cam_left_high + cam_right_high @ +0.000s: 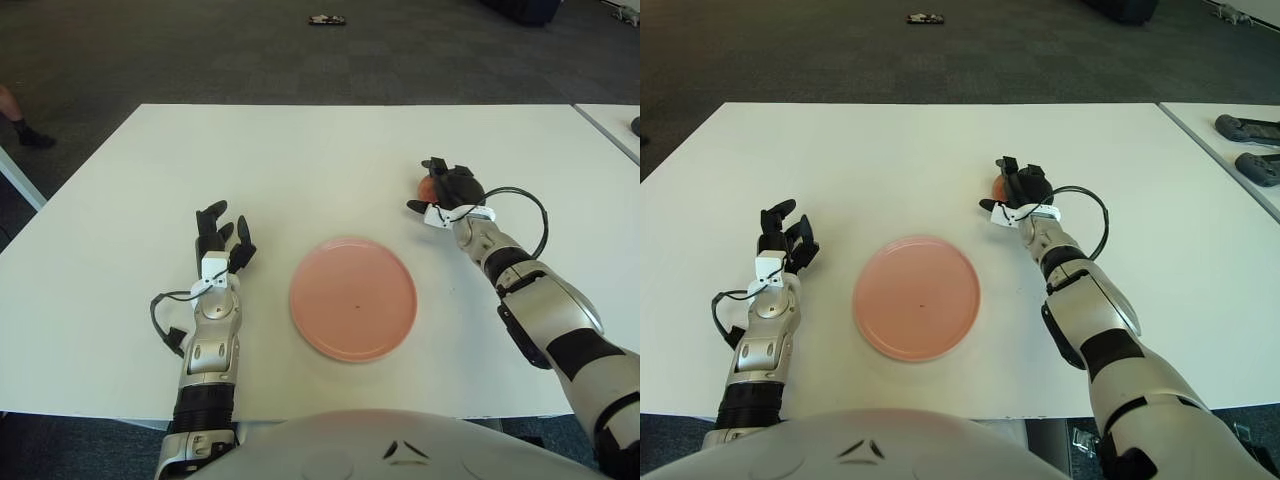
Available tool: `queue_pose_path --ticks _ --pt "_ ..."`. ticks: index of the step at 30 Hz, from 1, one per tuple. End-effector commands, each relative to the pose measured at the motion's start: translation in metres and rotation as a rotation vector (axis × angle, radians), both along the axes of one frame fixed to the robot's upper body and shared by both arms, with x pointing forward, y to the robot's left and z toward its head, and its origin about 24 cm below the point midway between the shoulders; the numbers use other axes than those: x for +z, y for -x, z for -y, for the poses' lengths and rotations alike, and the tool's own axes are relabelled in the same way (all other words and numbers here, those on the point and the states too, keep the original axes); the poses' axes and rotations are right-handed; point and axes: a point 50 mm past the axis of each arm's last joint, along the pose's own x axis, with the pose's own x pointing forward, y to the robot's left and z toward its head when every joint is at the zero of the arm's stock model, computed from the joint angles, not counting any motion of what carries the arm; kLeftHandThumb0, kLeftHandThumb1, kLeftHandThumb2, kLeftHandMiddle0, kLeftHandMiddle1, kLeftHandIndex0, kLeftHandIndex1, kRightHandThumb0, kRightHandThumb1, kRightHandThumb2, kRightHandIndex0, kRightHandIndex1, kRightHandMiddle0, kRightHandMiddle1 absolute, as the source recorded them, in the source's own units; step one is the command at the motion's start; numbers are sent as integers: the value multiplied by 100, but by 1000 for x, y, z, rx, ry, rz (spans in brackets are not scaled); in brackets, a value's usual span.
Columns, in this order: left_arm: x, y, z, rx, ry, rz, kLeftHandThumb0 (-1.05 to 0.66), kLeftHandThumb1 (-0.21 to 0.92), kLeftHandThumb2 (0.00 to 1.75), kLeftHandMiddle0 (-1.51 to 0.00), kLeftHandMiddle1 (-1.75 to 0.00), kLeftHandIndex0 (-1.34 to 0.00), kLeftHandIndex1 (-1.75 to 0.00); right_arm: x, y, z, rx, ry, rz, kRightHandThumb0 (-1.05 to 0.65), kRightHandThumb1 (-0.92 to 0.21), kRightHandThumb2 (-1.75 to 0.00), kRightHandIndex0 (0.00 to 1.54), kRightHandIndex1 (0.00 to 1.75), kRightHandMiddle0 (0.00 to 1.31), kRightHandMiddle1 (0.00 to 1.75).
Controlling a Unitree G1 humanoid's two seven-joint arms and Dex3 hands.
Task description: Put the apple into the plate.
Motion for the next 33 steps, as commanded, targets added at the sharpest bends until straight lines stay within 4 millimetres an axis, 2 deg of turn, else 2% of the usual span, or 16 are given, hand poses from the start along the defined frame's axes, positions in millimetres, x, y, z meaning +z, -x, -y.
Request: queue_pose_path --ticks 1,25,33 --pt "0 2 -2 4 -6 -6 -68 92 78 -33 -51 0 -94 -17 11 13 -37 19 -85 -77 -92 -51 7 65 0 69" --pt "0 2 -5 6 -15 -5 -69 92 78 -33 -51 0 -94 -34 21 9 -20 67 -157 -77 -92 -50 7 69 0 73" --pt "1 3 -6 2 -9 -1 -70 92 77 -32 -50 0 -96 -43 30 7 23 110 -168 -74 -92 -45 9 78 0 78"
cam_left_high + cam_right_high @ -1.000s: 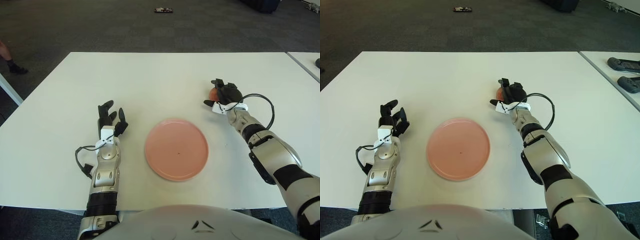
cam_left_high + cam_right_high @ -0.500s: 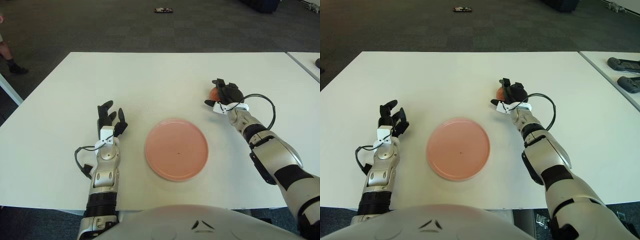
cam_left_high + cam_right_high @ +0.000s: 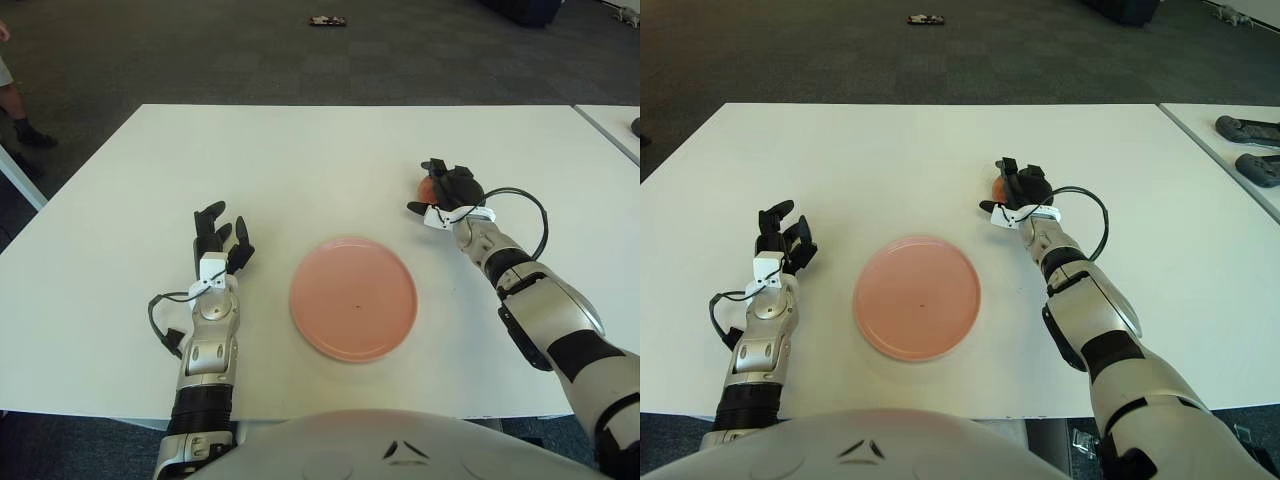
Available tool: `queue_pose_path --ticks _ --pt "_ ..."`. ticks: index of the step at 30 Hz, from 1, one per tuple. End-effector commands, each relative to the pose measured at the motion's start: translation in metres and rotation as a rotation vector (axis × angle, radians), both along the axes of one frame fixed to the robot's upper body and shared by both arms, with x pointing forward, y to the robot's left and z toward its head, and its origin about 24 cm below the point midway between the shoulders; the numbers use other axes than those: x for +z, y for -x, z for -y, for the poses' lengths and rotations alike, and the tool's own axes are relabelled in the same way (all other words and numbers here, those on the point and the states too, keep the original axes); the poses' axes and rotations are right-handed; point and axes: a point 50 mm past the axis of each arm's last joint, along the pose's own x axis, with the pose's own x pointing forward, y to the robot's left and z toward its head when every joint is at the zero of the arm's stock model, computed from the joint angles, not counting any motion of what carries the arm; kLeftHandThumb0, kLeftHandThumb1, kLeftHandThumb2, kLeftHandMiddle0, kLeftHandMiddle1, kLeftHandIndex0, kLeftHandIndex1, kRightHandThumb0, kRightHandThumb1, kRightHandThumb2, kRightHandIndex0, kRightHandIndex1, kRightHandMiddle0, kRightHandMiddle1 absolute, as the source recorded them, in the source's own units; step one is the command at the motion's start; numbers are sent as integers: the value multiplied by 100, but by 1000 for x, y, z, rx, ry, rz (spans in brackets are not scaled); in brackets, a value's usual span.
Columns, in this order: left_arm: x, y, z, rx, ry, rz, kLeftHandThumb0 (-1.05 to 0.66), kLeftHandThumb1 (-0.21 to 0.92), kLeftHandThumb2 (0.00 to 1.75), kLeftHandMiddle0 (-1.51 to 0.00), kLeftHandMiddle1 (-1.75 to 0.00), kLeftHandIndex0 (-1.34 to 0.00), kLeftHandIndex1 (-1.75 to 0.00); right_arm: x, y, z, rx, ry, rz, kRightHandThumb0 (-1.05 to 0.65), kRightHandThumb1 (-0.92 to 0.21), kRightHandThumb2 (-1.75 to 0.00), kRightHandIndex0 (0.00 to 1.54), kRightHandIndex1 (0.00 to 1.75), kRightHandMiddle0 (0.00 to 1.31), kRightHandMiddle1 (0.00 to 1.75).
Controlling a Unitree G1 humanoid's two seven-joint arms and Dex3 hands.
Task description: Put the apple into the plate.
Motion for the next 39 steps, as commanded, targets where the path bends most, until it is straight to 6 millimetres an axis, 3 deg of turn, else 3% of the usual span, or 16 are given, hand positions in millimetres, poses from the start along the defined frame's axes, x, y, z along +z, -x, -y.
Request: queue_pose_path --ticks 1,19,39 --pt "1 2 -4 -1 -7 2 -70 92 77 -32 -50 0 -96 -38 26 10 -8 62 -156 -74 -92 -45 9 79 0 78" --pt "2 4 -5 0 -27 -1 -71 92 80 -31 -48 0 -93 -49 37 15 2 98 -175 -72 -92 -53 9 76 0 66" --pt "2 6 -7 12 -17 -8 -70 92 79 -32 -47 0 -95 -53 47 34 -19 133 -159 -75 -92 -55 7 88 0 91"
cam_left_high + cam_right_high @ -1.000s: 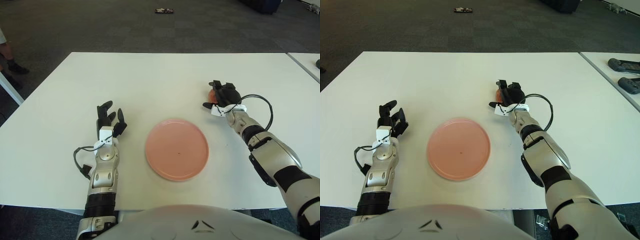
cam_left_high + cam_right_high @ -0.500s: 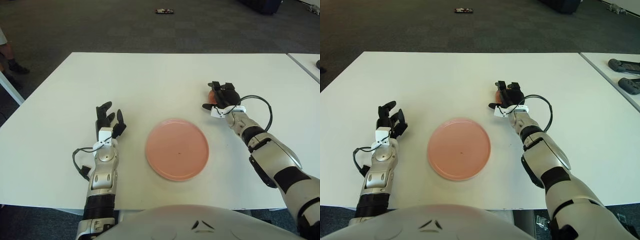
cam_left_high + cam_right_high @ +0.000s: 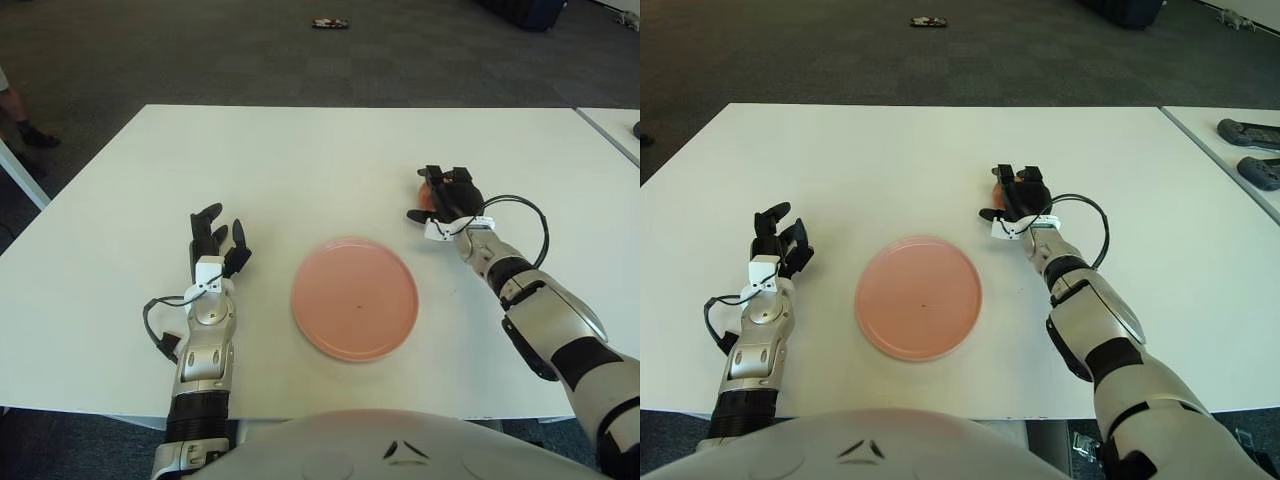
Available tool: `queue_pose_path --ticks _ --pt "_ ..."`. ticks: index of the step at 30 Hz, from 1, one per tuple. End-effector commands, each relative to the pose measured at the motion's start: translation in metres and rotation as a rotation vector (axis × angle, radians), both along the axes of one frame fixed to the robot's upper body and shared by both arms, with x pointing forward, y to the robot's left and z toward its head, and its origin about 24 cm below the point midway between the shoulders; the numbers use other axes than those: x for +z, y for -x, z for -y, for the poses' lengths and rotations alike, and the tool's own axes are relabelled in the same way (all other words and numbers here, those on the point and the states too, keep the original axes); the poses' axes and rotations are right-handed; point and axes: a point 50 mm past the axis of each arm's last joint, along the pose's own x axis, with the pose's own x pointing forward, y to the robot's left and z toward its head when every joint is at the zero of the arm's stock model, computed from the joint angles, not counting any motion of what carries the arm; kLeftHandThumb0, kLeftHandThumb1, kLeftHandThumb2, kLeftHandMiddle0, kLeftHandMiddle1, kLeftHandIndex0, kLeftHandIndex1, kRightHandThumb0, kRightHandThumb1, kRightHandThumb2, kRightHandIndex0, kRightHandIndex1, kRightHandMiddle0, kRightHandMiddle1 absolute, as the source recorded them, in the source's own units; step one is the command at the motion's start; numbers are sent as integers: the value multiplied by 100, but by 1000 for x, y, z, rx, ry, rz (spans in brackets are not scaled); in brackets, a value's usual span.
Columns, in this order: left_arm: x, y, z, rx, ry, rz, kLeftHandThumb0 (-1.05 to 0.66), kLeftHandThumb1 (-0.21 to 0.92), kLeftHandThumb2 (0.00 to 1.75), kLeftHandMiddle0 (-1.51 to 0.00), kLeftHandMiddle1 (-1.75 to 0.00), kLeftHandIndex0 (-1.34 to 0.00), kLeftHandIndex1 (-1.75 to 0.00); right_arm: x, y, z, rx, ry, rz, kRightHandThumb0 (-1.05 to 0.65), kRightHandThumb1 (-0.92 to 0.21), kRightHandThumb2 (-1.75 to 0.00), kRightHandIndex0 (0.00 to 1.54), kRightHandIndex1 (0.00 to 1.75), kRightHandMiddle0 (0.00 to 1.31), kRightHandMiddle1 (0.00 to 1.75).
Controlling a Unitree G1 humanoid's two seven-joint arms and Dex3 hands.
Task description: Put the apple into the plate.
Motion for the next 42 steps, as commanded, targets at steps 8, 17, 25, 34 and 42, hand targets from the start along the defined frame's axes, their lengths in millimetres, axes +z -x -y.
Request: queue_pose_path --ticks 8,17,25,34,42 --pt "2 1 -3 6 -3 0 -71 92 78 -33 -47 0 -95 -43 37 35 -89 78 -209 -73 -92 -52 3 92 0 89" --pt "2 1 -4 10 1 -7 -71 92 77 -32 -46 0 -97 -44 38 39 -107 86 -210 -72 -92 -55 2 90 0 80" --pt "1 2 -5 8 4 -7 -72 92 77 -31 -45 0 -97 -43 39 41 -104 92 -204 -74 -92 -54 2 92 0 82" --pt "2 2 -6 5 -4 -9 -72 92 78 -31 -44 0 -95 -43 39 40 -104 79 -200 -74 -92 -53 3 94 0 83" --pt "2 2 -7 9 -6 -14 -72 92 78 -31 -44 0 -94 -43 39 39 -105 71 -206 -74 -92 -51 4 96 0 84"
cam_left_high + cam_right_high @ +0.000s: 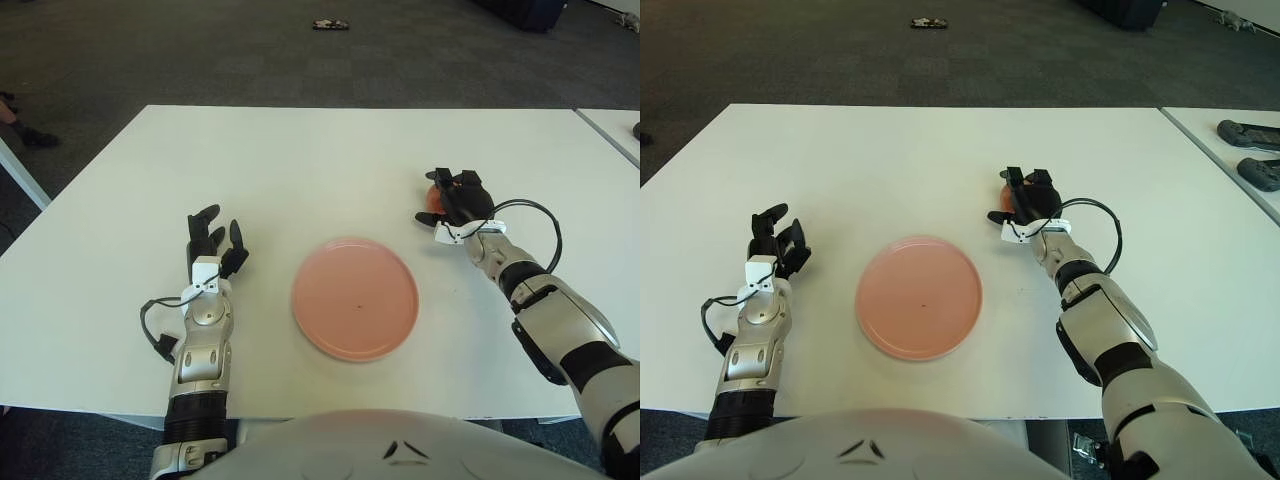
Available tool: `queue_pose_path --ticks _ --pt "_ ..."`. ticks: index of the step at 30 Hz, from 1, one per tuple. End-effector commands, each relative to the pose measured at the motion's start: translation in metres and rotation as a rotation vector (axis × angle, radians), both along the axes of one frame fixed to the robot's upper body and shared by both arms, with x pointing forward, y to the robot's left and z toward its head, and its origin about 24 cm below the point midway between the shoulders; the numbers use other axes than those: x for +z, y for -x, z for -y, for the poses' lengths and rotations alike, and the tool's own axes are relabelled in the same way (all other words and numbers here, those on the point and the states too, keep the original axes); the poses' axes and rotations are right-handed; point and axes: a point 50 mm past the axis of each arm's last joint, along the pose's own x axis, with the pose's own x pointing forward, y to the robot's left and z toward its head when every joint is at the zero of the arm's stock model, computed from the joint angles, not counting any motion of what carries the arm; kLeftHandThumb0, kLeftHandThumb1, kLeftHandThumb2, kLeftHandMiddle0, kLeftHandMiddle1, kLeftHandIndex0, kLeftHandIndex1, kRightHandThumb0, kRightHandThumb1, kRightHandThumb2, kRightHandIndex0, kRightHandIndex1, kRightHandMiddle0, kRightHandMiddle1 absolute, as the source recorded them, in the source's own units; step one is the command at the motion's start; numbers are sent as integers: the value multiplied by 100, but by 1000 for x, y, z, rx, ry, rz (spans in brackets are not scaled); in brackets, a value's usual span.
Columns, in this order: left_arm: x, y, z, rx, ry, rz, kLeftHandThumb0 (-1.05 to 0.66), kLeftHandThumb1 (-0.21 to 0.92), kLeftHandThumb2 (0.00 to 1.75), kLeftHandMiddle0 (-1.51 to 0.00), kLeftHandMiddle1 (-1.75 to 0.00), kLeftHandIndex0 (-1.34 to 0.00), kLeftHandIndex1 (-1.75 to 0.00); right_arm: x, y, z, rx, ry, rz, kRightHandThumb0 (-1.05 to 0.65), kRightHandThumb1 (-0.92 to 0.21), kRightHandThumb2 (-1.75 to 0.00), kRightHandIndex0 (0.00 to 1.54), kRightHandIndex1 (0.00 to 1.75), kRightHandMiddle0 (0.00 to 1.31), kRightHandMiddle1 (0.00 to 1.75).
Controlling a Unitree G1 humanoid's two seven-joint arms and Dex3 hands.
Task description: Put the apple into the plate.
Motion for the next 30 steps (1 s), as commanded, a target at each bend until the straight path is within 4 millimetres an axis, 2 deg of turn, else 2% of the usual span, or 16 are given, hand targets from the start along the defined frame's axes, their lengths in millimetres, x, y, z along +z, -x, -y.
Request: queue_pose_path --ticks 1,12,13,14,15,16,17,19,20,22,24,30 --pt "2 1 -3 3 -10 -2 -72 92 78 -31 -44 0 -94 -41 34 22 -64 59 -203 -74 -92 -51 4 96 0 84" --pt "3 2 -4 8 -15 0 -72 92 77 -31 -43 0 -96 -42 34 21 -70 49 -210 -76 -92 -54 4 96 0 84" --pt "3 2 -4 8 -16 0 -72 92 77 -32 -43 0 -96 -42 35 21 -74 45 -211 -74 -92 -51 6 102 0 97" --pt "3 2 -4 8 -16 0 -72 92 77 -32 -43 0 -96 -43 35 21 -81 38 -212 -74 -92 -49 7 104 0 101" --pt "3 2 -4 8 -17 0 -72 92 77 -32 -43 0 -96 -44 36 21 -85 34 -212 -70 -89 -47 14 119 0 126" --pt "3 2 -5 8 -17 0 -72 92 78 -32 -44 0 -96 -44 36 21 -94 24 -211 -67 -86 -47 18 129 0 143" --pt "3 2 -5 7 -17 -1 -72 92 78 -32 -44 0 -96 -44 36 21 -100 18 -210 -61 -83 -54 22 138 7 149" --pt "3 2 -5 9 -17 -2 -72 92 78 -32 -44 0 -96 -44 36 21 -117 -10 -192 -49 -68 -80 38 160 27 164" --pt "3 2 -5 10 -16 -3 -72 92 78 -33 -44 0 -96 -44 37 21 -127 -24 -178 -48 -64 -85 42 163 31 166" --pt "3 2 -6 13 -16 -4 -72 92 78 -33 -44 0 -96 -44 38 18 -138 -42 -156 -46 -52 -103 58 170 43 171" --pt "3 2 -6 15 -16 -5 -72 92 78 -33 -44 0 -96 -45 38 15 -142 -55 -135 -45 -45 -112 73 172 49 173" --pt "3 2 -7 19 -16 -12 -72 92 78 -34 -45 0 -97 -45 40 13 -168 -129 -94 -46 -35 -126 102 174 58 174"
